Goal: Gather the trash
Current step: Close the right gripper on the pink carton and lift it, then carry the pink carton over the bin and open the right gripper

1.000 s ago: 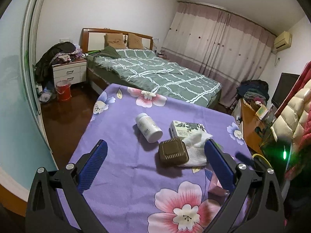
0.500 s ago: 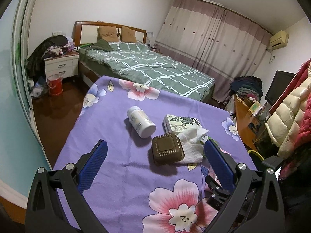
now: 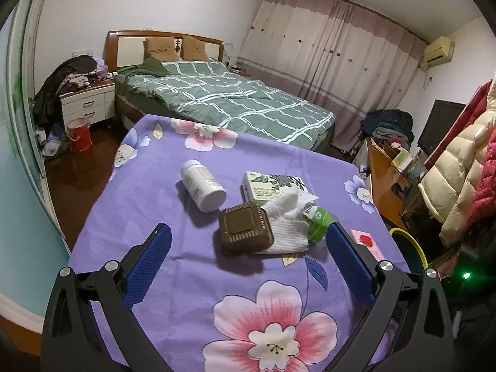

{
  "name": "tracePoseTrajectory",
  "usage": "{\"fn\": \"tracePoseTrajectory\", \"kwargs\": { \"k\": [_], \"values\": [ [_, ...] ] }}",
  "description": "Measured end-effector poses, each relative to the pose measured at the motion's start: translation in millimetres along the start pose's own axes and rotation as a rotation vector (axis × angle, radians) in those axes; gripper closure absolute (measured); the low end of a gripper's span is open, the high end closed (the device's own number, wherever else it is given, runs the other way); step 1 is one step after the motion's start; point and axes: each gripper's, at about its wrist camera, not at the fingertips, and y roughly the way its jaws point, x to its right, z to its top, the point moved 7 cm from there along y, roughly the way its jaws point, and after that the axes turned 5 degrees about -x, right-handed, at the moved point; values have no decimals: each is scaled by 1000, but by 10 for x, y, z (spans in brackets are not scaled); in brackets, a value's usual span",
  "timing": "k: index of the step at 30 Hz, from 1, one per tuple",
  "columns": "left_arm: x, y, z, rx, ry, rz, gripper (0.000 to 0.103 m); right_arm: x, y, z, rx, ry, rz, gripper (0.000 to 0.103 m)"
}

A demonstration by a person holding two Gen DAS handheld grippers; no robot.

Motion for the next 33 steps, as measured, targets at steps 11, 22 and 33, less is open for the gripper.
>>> {"fn": "tracePoseTrajectory", "kwargs": {
  "k": [11, 22, 33],
  "values": [
    [272, 273, -77, -51, 36, 10, 5, 817, -291, 179, 66, 112, -40, 50],
    [411, 431, -32, -61, 42, 25, 5, 990, -466, 361, 106, 135, 49, 51],
    [416, 537, -32, -72, 37, 49, 5, 1687, -737, 704, 220, 198, -108, 51]
  ]
}}
